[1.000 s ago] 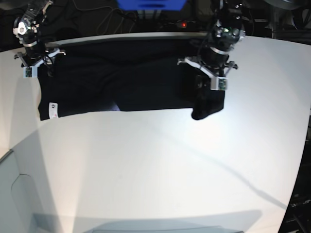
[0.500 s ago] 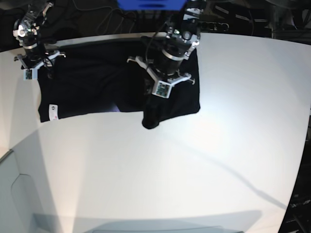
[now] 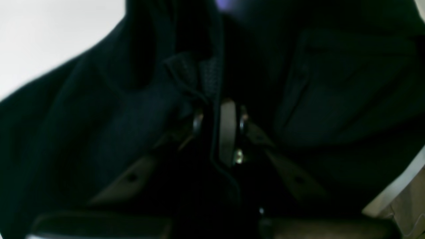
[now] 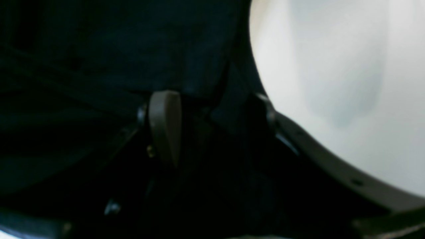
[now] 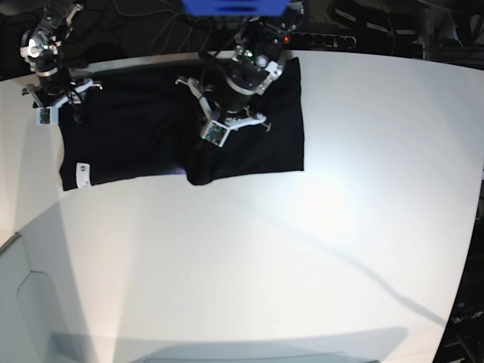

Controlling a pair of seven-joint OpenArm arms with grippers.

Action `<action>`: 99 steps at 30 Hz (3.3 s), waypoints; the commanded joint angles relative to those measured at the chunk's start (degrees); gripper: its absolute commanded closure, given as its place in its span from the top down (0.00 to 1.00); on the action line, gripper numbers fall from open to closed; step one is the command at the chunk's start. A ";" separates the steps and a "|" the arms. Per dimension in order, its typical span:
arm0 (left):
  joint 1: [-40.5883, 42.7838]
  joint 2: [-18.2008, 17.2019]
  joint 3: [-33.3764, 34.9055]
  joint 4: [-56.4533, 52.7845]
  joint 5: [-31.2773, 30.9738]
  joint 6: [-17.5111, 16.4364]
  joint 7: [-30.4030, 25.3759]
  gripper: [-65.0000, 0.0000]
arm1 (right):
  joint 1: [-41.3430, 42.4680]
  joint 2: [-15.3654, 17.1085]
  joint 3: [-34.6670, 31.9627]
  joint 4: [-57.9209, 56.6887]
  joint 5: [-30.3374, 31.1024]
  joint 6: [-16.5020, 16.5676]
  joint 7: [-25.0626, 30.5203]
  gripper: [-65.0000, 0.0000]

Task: Fold the T-shirt properly
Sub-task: 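Press the folded half flat with the left gripper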

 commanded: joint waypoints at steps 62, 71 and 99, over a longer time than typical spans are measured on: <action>-4.74 -9.03 17.21 2.87 -2.22 -0.62 -1.87 0.50 | 0.60 0.40 0.06 0.62 -0.58 0.65 -0.66 0.49; -9.75 -10.61 13.52 5.94 -18.57 -0.18 -1.69 0.50 | 0.69 0.57 0.06 0.62 -0.58 0.65 -0.66 0.49; -9.84 -22.92 17.12 2.08 -23.32 -0.09 -1.25 0.50 | 1.56 0.40 0.14 0.62 -0.66 0.65 -0.66 0.49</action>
